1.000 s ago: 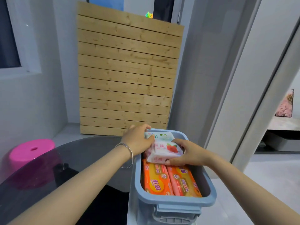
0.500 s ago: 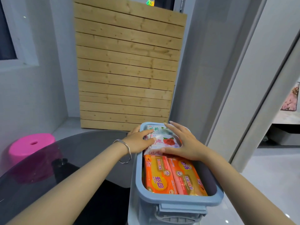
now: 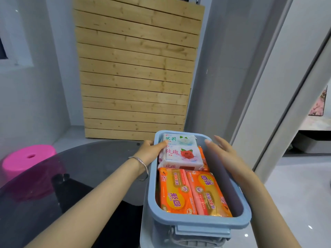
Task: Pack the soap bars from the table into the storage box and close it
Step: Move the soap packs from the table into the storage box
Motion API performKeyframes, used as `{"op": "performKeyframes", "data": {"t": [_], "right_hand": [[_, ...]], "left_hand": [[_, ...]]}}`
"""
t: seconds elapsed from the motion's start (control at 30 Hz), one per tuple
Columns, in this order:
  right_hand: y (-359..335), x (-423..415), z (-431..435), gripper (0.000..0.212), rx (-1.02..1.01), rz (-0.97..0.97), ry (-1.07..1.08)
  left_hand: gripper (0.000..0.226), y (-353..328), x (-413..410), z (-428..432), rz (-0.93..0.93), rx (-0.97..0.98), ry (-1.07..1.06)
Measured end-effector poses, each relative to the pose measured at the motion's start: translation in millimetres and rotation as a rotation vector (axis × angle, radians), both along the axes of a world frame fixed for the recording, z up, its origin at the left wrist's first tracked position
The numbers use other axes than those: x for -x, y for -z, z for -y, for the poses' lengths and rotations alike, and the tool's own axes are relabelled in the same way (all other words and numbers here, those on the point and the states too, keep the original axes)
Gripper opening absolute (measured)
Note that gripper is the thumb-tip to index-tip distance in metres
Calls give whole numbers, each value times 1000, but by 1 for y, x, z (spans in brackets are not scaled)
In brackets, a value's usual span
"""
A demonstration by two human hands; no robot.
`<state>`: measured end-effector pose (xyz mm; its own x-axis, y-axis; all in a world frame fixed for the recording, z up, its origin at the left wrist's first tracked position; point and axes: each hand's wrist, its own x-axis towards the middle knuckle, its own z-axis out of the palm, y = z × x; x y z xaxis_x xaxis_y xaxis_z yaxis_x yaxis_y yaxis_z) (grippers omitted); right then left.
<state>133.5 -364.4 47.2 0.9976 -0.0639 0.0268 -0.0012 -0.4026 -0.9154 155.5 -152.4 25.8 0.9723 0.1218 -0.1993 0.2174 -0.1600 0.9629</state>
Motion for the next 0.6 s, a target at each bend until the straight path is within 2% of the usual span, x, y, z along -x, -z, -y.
{"op": "performKeyframes", "data": {"t": [0.1,0.2,0.3,0.37,0.43,0.47,0.6], "right_hand": [[11,2,10,44,-420,-298,-123],[18,-2,14,37,-638,-371,-116],[20,-3,13,34,-613,-346,-93],[21,-5,13,40,-605,-364,-82],[21,-6,12,42,-615,-365,-99],[21,-8,13,44,-600,-356,-99],[20,-7,11,49,-581,-356,-98]], "left_hand": [[43,3,-11,-5,-44,32,23],[50,-1,-11,-4,-120,110,27],[54,-2,-16,-3,-141,87,51],[58,0,-20,-1,-134,58,35],[45,4,-17,0,-93,23,-24],[39,8,-14,0,-84,42,-53],[38,15,-6,3,-117,195,-153]]}}
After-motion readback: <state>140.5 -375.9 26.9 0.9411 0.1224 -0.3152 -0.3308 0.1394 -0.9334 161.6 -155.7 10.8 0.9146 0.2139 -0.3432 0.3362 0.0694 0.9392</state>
